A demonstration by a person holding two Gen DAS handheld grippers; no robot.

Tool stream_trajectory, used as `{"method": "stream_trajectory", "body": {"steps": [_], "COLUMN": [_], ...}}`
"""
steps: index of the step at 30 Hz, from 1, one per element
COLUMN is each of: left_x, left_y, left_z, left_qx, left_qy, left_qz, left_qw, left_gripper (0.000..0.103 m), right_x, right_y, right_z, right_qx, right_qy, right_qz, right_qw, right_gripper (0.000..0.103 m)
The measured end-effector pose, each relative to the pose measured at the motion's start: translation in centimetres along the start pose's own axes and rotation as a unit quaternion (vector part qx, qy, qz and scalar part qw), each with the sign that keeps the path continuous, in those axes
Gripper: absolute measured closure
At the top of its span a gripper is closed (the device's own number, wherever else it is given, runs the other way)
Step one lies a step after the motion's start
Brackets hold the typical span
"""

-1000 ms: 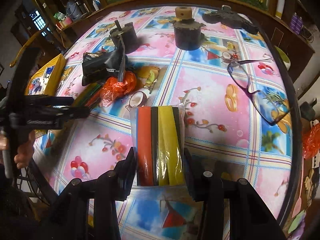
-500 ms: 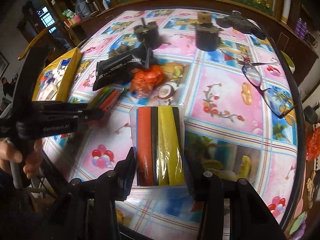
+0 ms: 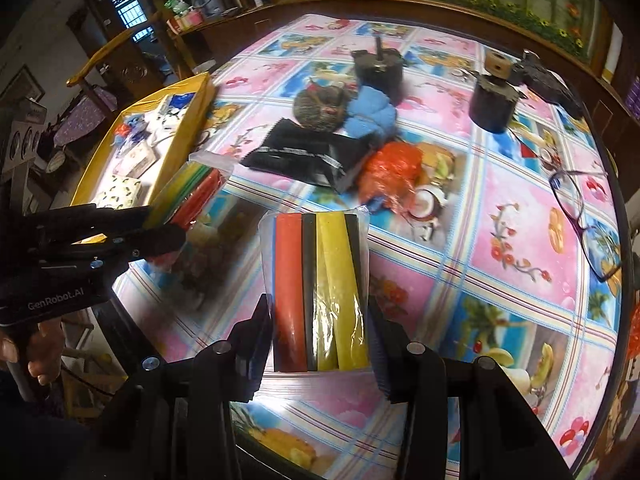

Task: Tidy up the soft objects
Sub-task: 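Grasp the red-black-yellow strip bag with the right gripper while the left grasps the yellow-green one, then carry both bags of foam strips over the yellow tray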

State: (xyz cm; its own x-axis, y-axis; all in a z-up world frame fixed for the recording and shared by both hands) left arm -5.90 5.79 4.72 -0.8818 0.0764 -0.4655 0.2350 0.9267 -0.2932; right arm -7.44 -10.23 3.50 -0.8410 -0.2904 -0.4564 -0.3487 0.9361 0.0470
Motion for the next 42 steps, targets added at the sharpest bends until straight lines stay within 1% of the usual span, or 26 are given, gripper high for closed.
{"method": "stream_trajectory", "body": {"steps": [11, 18, 22, 27, 31, 35, 42], "left_x": [0.8, 1.1, 1.2, 1.6, 2.0, 2.3, 2.7], "left_y": [3.9, 7.9, 11.0, 14.4, 16.8, 18.9, 22.3], "left_z": [-4.1, -6.9, -8.5, -9.4, -9.6, -9.6, -9.4], "left_qx": [-0.026, -0.048, -0.062, -0.076, -0.085, -0.091, -0.1], "left_qy": [-0.041, -0.07, -0.082, -0.084, -0.079, -0.074, -0.065], "left_qz": [-0.036, -0.071, -0.097, -0.121, -0.134, -0.149, -0.173], "left_qw": [0.9982, 0.9938, 0.9899, 0.9861, 0.9841, 0.9818, 0.9777], "left_gripper": [0.064, 0.064, 0.064, 0.064, 0.064, 0.064, 0.064], "right_x": [-2.4, -4.7, -6.4, -8.8, -10.6, -12.0, -13.8], "right_y": [5.4, 8.4, 10.4, 13.8, 16.4, 18.8, 22.2], "right_z": [0.1, 0.3, 0.7, 1.5, 3.1, 4.9, 8.2], "right_qx": [-0.022, -0.036, -0.045, -0.057, -0.071, -0.071, -0.053], "right_qy": [-0.015, -0.018, -0.018, -0.021, -0.008, 0.006, 0.029], "right_qz": [-0.051, -0.075, -0.089, -0.115, -0.119, -0.118, -0.129], "right_qw": [0.998, 0.996, 0.995, 0.992, 0.99, 0.99, 0.99], "right_gripper": [0.056, 0.055, 0.054, 0.054, 0.054, 0.054, 0.054]}}
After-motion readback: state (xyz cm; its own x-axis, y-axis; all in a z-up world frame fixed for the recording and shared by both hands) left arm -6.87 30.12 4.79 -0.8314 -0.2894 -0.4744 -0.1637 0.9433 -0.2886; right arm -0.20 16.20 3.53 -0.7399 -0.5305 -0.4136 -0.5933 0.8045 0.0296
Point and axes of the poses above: each gripper's, at about its wrist camera, not at the fingertips, and z roughly the way its jaws point, y to its left, x to its underside, the point moved 3 cm from there along z, roughly the way its jaws point, and after that the axes turned 8 degrees about x, right-handed, at the moved point
